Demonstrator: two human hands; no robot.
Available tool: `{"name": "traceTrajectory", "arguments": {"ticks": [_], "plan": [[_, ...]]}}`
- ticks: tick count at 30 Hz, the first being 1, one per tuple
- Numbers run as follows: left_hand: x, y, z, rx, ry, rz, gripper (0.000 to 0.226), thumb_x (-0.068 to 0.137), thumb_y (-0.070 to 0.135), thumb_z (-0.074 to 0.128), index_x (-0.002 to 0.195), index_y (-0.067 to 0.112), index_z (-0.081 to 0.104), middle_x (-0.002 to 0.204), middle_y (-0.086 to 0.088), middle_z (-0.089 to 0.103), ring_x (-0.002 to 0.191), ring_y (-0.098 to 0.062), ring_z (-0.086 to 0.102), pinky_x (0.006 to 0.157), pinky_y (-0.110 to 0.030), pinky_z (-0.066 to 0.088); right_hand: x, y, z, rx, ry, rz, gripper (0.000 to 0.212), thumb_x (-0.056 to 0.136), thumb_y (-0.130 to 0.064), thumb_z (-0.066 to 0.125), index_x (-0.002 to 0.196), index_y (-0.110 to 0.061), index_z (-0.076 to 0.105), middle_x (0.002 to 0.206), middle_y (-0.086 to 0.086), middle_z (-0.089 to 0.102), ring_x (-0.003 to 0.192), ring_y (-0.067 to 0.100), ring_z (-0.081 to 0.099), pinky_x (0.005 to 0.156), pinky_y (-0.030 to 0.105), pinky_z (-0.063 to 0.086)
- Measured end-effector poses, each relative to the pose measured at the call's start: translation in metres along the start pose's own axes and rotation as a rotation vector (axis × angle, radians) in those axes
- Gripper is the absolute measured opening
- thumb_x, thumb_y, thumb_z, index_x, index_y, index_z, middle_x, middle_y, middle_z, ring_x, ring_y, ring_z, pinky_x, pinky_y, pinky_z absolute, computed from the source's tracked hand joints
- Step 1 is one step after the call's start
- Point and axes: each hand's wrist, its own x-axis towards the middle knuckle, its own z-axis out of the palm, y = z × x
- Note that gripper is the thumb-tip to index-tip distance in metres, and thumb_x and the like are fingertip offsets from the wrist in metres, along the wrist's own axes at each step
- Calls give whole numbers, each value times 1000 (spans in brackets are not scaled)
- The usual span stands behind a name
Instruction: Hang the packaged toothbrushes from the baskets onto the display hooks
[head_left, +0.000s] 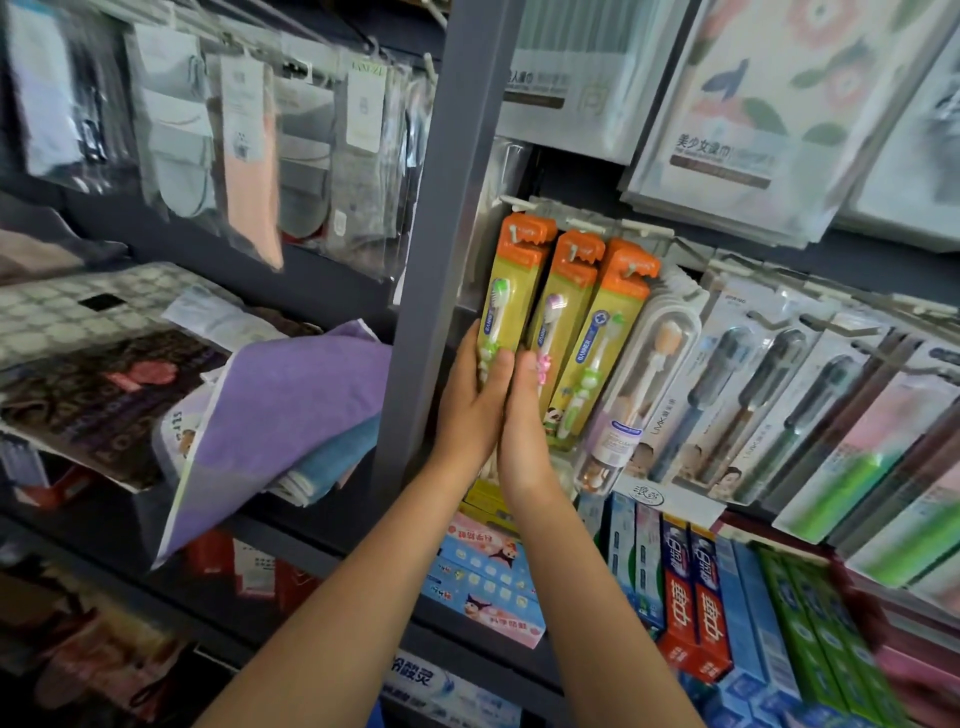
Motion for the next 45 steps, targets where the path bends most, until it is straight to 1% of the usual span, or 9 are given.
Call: {"name": "traceTrajectory", "arguments": {"ticks": [4,8,15,18,23,33,38,42,45], "plan": [[0,4,1,-7,11,16,33,106,26,47,139,33,44,118,26,57,100,27,53,82,1,40,1,1,-1,-35,26,24,24,107,-48,32,120,-48,52,134,-21,55,130,-5,47,121,28,28],[6,6,1,-43,15,20,29,106,24,48,134,32,48,120,17,62,102,18,59,82,-2,44,5,2,-5,-34,22,80,22,109,-44,30,105,-49,52,114,-30,52,108,-19,46,112,22,30],[7,0,0,-27,47,21,31,102,35,55,133,37,51,127,9,65,114,0,62,98,-25,51,10,1,-4,-4,-30,67,20,109,-44,29,119,-50,45,121,-31,51,98,-36,45,91,-3,33],[12,3,0,-14,39,31,41,101,36,54,141,31,50,131,7,63,119,-3,61,104,-33,50,10,1,-6,-1,-23,79,20,109,-45,26,107,-52,44,110,-35,48,87,-39,43,89,1,32],[12,7,2,-13,17,5,42,104,33,52,146,31,48,128,16,65,115,4,61,100,-25,48,13,5,-3,-11,-10,61,50,103,-60,34,145,-34,45,144,-19,50,133,-7,42,116,21,29],[12,4,3,6,23,13,34,104,28,52,135,42,52,114,33,66,111,10,61,94,-20,46,17,10,0,-17,2,67,59,103,-60,33,147,-25,49,147,-5,54,136,3,47,120,31,32],[14,9,4,-21,21,62,47,104,18,49,148,31,43,136,20,58,124,8,54,97,-11,42,14,13,7,29,32,77,70,96,-70,38,147,-24,49,147,-3,55,137,5,48,122,39,32],[16,14,6,-23,31,38,41,106,25,47,141,44,41,129,42,48,121,23,45,95,-1,35,14,11,6,64,83,91,67,98,-67,42,149,-24,47,151,-2,52,140,7,45,123,38,30],[19,20,4,9,27,37,43,107,28,45,149,35,38,133,34,42,111,33,38,87,7,30,15,9,-2,64,-11,74,57,107,-54,31,153,-24,41,154,-5,47,142,4,41,124,36,28]]}}
